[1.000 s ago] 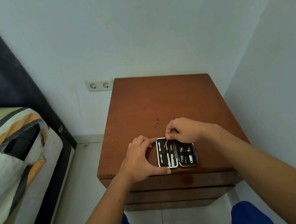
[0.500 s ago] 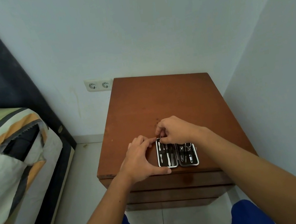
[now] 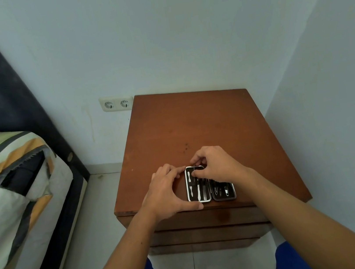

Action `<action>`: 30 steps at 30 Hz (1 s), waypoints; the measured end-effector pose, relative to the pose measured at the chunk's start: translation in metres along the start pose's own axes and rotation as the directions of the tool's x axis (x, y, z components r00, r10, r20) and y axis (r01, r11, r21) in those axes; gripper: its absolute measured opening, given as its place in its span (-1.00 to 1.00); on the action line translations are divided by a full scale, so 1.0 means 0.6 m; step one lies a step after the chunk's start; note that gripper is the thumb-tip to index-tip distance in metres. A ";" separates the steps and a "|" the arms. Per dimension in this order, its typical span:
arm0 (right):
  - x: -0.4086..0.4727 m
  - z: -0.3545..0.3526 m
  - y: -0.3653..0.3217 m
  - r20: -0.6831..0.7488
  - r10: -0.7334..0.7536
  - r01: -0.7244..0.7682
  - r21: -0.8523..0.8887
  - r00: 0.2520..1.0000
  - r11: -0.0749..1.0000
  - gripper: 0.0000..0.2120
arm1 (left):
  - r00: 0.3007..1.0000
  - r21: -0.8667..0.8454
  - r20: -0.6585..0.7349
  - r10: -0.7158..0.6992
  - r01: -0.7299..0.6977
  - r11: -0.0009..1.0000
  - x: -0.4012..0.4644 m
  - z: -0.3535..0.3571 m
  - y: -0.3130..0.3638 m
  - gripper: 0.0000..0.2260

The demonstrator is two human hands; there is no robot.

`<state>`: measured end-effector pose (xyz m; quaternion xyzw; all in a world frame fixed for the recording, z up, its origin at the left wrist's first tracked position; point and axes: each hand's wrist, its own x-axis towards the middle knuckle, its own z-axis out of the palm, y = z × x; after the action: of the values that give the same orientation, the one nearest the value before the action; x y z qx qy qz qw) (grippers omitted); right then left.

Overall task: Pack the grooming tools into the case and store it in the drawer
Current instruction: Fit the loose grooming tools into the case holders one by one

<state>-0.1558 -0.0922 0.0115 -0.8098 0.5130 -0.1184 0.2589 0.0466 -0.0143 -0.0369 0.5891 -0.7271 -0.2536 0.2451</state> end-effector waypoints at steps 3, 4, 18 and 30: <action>-0.007 0.007 0.001 -0.012 -0.001 0.001 -0.012 1.000 1.000 -0.64 | 1.000 0.005 0.000 -0.002 0.002 1.000 0.000 0.000 0.001 0.06; -0.009 0.009 0.001 -0.012 -0.007 0.007 -0.025 1.000 1.000 -0.62 | 1.000 0.006 0.001 -0.002 0.002 1.000 0.000 0.000 0.001 0.06; -0.054 0.033 0.017 -0.030 -0.103 0.102 -0.039 0.994 0.994 -0.38 | 1.000 0.004 -0.005 0.009 -0.009 1.000 0.001 0.001 -0.002 0.05; -0.068 0.040 0.024 -0.014 -0.104 0.105 0.056 0.994 0.993 -0.41 | 0.999 -0.003 -0.019 0.030 -0.030 1.000 0.000 0.002 -0.002 0.03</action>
<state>-0.1738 -0.0537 -0.0135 -0.8272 0.4679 -0.1508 0.2721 0.0470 -0.0143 -0.0387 0.5801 -0.7329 -0.2454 0.2570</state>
